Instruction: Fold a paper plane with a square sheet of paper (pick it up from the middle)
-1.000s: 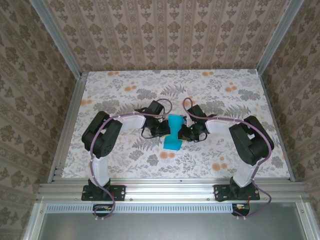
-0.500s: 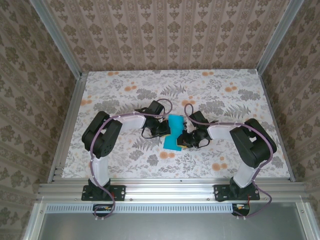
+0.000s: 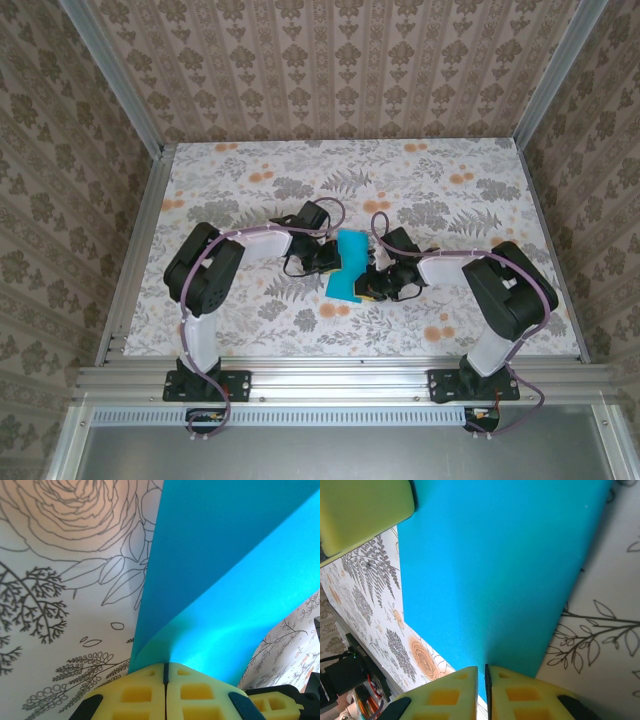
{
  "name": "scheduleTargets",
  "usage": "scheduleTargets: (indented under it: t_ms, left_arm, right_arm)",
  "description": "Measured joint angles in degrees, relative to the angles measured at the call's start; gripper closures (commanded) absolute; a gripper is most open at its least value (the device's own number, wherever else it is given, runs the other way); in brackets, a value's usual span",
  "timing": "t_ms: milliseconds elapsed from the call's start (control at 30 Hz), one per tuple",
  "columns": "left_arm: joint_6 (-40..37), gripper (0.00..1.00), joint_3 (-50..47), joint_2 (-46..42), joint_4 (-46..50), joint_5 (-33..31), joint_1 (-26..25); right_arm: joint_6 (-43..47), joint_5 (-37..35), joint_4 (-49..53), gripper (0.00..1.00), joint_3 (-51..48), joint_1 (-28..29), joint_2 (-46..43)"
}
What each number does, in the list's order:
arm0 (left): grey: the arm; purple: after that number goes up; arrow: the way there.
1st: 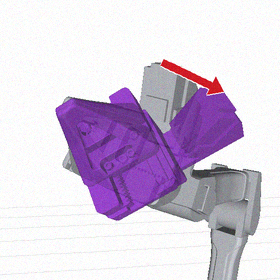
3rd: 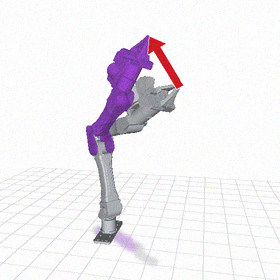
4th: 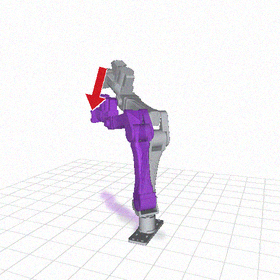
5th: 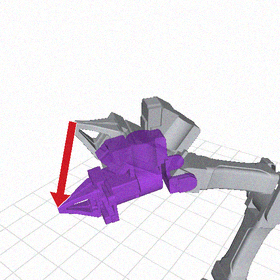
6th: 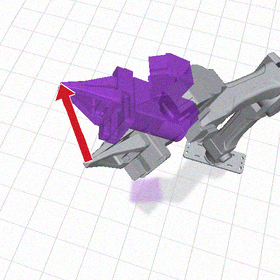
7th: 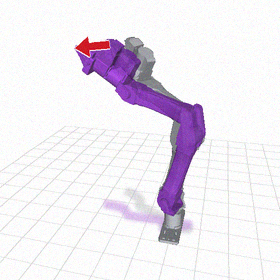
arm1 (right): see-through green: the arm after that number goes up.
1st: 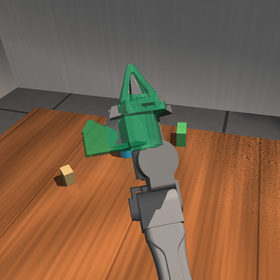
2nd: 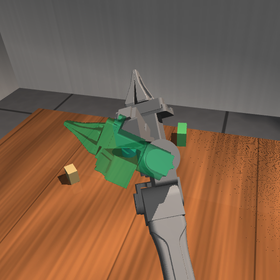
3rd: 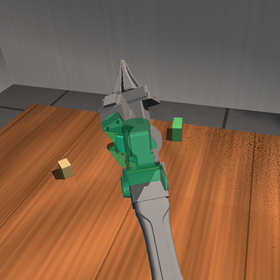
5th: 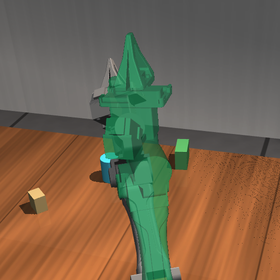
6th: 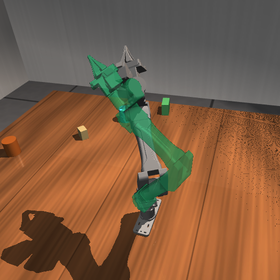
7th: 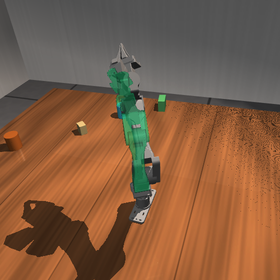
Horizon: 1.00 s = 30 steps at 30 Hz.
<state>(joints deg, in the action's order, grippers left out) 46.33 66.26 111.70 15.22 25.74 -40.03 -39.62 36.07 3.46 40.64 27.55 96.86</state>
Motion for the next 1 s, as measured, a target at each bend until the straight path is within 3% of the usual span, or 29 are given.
scheduleTargets:
  t_ms: [533, 733, 1000]
  left_arm:
    - [0.0, 0.93, 0.5, 0.1, 0.6, -0.2, -0.1]
    - [0.0, 0.93, 0.5, 0.1, 0.7, -0.2, -0.1]
    - [-0.1, 0.93, 0.6, 0.1, 0.9, -0.4, -0.2]
  right_arm:
    - [0.9, -1.2, 5.0, 0.83, 1.4, 0.3, -1.0]
    - [0.8, -4.2, 4.7, 0.82, 6.2, -3.2, -2.7]
    - [0.8, -3.9, 0.2, 0.81, 13.2, -5.6, 5.8]
